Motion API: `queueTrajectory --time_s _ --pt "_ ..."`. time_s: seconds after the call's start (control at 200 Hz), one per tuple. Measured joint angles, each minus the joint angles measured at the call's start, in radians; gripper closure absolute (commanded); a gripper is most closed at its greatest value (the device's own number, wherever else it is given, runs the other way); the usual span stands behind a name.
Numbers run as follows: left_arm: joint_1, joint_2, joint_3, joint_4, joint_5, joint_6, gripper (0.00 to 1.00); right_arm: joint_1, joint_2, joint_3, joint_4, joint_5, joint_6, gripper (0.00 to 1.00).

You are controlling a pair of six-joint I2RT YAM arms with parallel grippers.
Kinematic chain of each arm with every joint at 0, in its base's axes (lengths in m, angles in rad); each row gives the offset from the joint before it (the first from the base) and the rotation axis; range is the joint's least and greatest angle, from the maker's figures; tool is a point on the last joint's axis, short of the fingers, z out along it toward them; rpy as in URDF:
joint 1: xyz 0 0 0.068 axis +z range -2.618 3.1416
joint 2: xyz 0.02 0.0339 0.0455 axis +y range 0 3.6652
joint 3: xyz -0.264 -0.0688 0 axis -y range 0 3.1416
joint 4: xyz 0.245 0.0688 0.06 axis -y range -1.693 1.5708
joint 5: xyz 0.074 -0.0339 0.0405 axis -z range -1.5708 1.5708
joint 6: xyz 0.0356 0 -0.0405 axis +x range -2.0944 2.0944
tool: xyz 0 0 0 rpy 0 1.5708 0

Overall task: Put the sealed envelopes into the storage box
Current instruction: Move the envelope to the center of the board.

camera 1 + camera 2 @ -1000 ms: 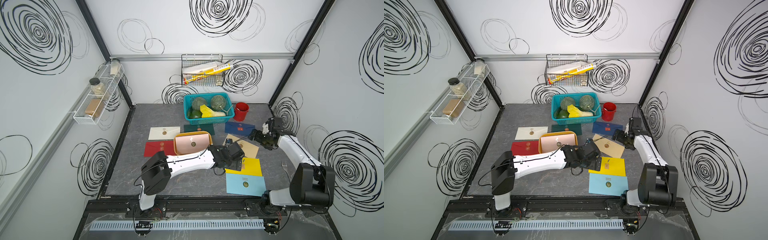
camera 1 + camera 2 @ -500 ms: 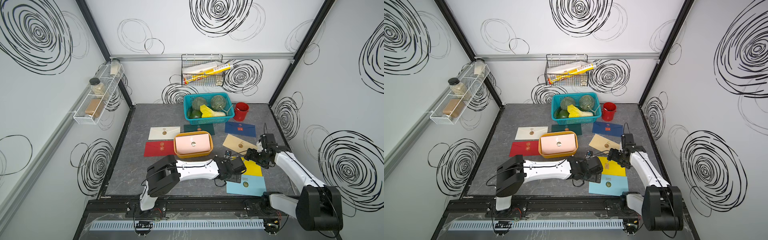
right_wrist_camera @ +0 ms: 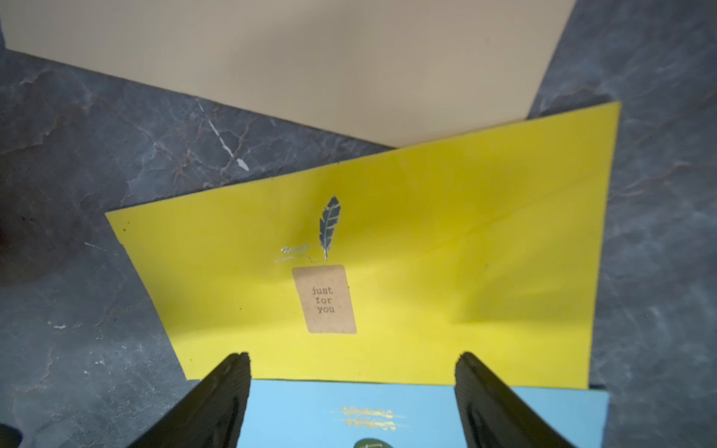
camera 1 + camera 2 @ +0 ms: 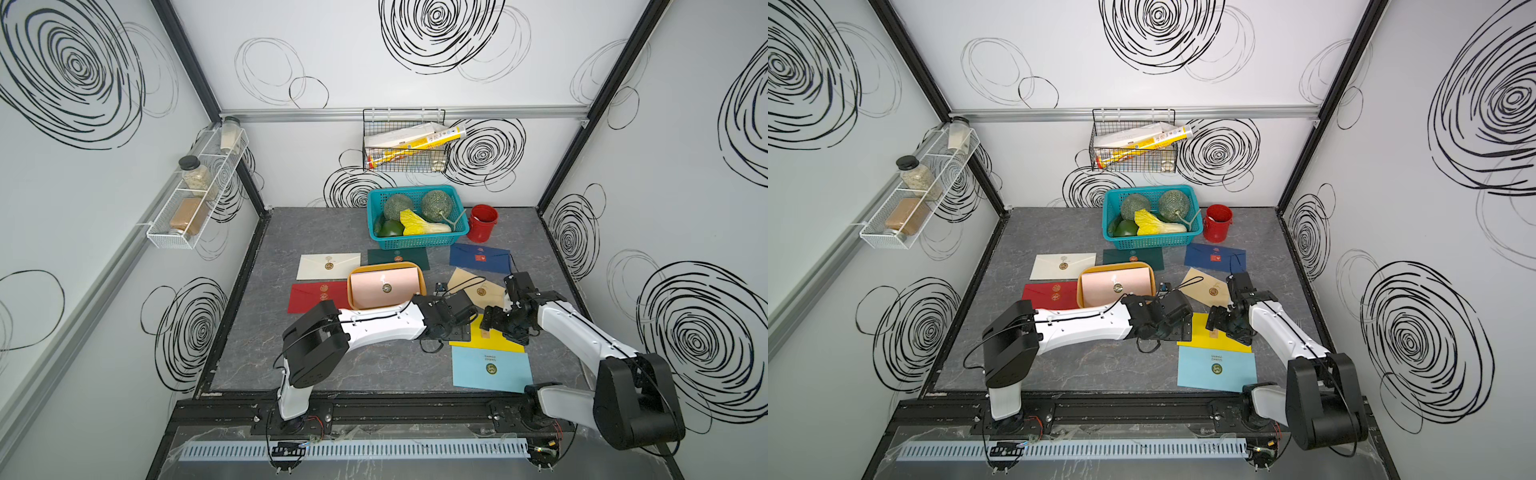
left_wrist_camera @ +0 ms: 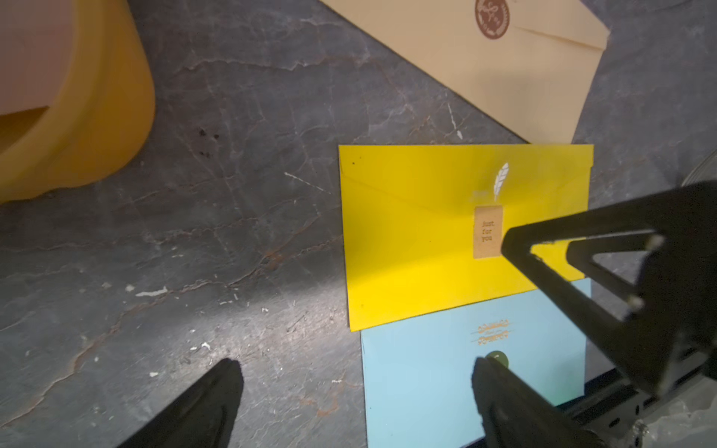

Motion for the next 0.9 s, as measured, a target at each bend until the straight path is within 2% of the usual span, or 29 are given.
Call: queueTrajectory --time_s 0.27,0.651,0.901 --pt "0.003 -0.036 -0.019 0.001 0.000 0.011 0.01 0.006 0.105 0.013 0.067 -0.005 0.035 0.14" --pt "0.006 -0.079 -0.024 0.000 0.004 0.023 0.01 0.004 0.279 0.165 0.091 0.028 0.023 0.13" --pt "-0.003 -0.095 -0.056 0.001 0.004 0.027 0.01 -0.041 0.348 0.235 0.120 0.011 -0.021 0.13"
